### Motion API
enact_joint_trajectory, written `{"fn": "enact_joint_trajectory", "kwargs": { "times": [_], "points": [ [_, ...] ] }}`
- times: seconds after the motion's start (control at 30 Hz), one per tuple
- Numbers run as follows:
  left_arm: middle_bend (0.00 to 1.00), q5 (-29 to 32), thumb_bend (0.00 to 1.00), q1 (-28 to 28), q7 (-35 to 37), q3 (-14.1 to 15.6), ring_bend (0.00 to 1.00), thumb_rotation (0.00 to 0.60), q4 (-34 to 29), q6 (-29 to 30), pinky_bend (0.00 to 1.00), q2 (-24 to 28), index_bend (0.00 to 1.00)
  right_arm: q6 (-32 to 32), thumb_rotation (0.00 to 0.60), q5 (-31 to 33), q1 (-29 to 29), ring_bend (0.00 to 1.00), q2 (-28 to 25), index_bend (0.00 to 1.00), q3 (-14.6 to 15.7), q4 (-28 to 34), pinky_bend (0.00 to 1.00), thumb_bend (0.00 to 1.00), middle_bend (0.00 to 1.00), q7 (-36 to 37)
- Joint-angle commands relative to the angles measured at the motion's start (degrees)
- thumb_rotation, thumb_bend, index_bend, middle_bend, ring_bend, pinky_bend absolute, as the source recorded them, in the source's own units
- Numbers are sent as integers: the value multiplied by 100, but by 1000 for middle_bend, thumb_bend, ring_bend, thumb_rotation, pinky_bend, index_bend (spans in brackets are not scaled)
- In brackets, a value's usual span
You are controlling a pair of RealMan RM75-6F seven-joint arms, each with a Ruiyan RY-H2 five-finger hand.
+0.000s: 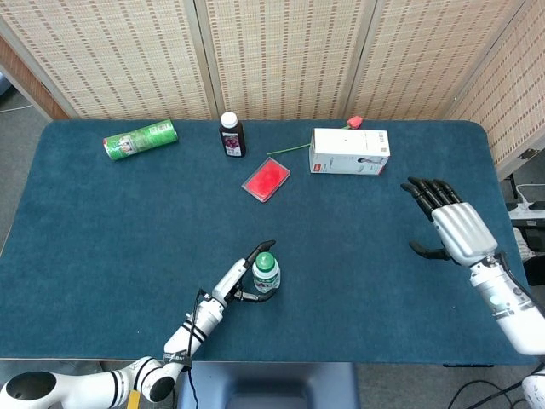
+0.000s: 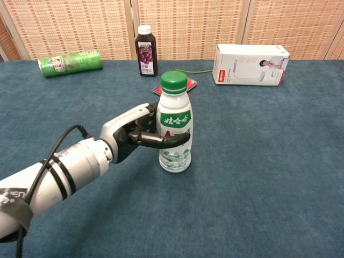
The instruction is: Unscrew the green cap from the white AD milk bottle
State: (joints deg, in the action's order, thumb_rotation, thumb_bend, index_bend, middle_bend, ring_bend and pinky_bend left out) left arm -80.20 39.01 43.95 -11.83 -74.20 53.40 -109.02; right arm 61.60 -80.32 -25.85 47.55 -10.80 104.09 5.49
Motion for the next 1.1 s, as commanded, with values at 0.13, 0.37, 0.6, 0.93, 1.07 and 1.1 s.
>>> {"fn": "enact_joint_trajectory", "kwargs": {
  "times": [0.13,0.37,0.6,0.93,1.07,1.1],
  "points": [
    [13,80,298,119,-35,-87,0,600,192,-50,0,-195,244,-119,600,58,-83,0,28,0,2,-88,0,166,0,6],
    [247,199,335,165,-57,-192,0,600,342,-8,0,-363,351,-341,600,111,-275,0,87,0,-18,-63,0,166,0,-145],
    [369,357,413,179,-115,-260,10,600,407,-56,0,-428,384,-977,600,48,-785,0,55,45,-90,176,0,165,0,-394],
    [446,584,581,184,-254,-368,54,600,357,-145,0,-457,452,-2707,600,104,-1964,0,-204,218,-376,677,0,165,0,329],
    [456,659,587,180,-332,-414,63,600,323,-160,0,-446,458,-2987,600,255,-2248,0,-101,227,-400,715,0,165,0,190],
    [458,669,589,181,-354,-424,64,600,323,-158,0,-443,460,-3044,600,311,-2310,0,-68,228,-388,740,0,165,0,124]
  ]
}}
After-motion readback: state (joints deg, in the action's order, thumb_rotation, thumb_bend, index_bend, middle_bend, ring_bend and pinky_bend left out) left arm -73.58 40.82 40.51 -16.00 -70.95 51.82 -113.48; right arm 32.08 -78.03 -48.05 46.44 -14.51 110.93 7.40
